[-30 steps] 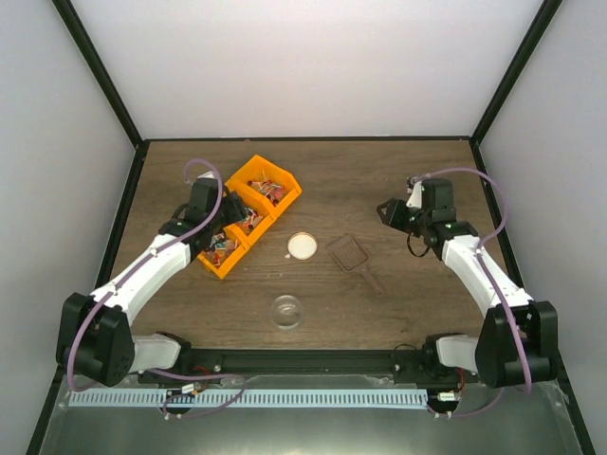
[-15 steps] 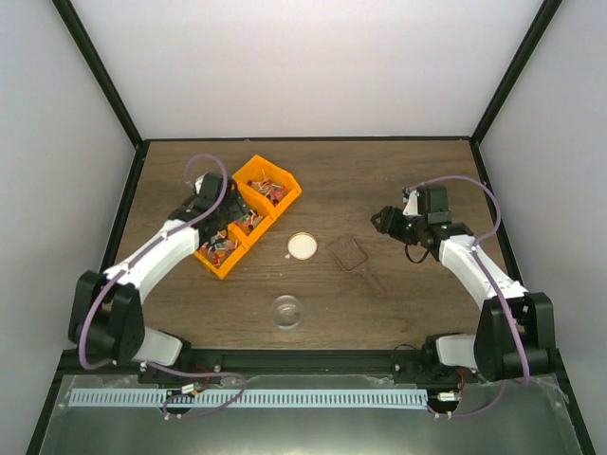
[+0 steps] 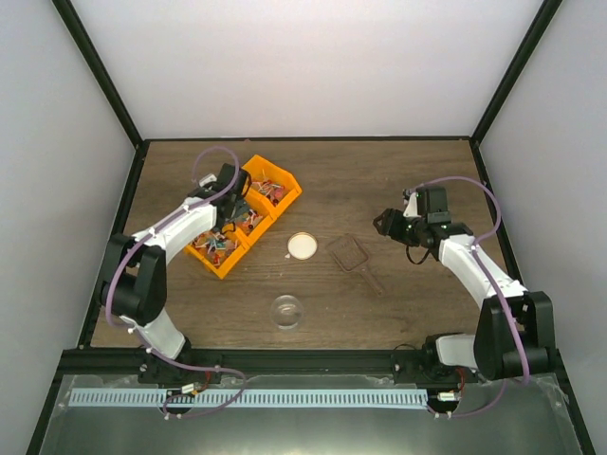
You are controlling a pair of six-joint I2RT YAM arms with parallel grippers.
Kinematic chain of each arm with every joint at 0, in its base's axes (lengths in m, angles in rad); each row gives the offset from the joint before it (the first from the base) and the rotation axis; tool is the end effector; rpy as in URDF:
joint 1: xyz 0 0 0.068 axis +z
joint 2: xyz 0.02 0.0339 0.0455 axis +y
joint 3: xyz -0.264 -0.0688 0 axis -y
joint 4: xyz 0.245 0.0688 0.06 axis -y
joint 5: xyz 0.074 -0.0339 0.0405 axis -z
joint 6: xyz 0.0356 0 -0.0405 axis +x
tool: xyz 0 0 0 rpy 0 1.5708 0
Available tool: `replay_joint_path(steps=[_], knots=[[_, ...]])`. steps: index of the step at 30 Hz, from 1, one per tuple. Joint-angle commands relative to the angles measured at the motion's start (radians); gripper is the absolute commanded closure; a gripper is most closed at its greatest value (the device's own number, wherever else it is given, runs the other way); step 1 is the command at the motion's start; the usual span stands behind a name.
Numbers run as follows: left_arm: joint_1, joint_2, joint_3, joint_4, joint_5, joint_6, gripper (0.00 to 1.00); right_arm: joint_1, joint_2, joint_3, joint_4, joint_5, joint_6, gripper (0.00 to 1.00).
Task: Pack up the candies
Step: Move the storage box to the center of the board.
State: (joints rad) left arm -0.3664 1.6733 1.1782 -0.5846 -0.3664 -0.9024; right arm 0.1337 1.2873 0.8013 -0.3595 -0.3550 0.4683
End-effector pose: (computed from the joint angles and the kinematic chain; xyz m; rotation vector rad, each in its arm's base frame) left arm 0.3236 -0.1105 0.2179 -0.7849 2.4136 0.0018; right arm 0.2581 0.0472 0.2252 0.2447 2.4554 0.6987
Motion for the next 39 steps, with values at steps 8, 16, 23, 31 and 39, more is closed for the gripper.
replay_joint_path(steps=[8,16,23,31,39], knots=[[0.014,-0.021,0.018,-0.078,-0.044,-0.064,0.15,0.004,0.067,0.021,0.016,-0.005,-0.015,0.41],[0.018,0.019,-0.006,-0.048,-0.038,-0.042,0.4,0.005,0.087,0.027,0.011,0.004,-0.035,0.4],[0.02,0.082,0.031,-0.039,-0.029,0.0,0.57,0.004,0.102,0.029,0.007,0.005,-0.043,0.39],[0.02,0.138,0.07,0.021,0.045,0.149,0.76,0.004,0.096,0.033,-0.005,0.022,-0.049,0.39],[0.019,0.242,0.189,0.022,0.14,0.34,0.81,0.004,0.072,0.007,-0.018,0.028,-0.049,0.39]])
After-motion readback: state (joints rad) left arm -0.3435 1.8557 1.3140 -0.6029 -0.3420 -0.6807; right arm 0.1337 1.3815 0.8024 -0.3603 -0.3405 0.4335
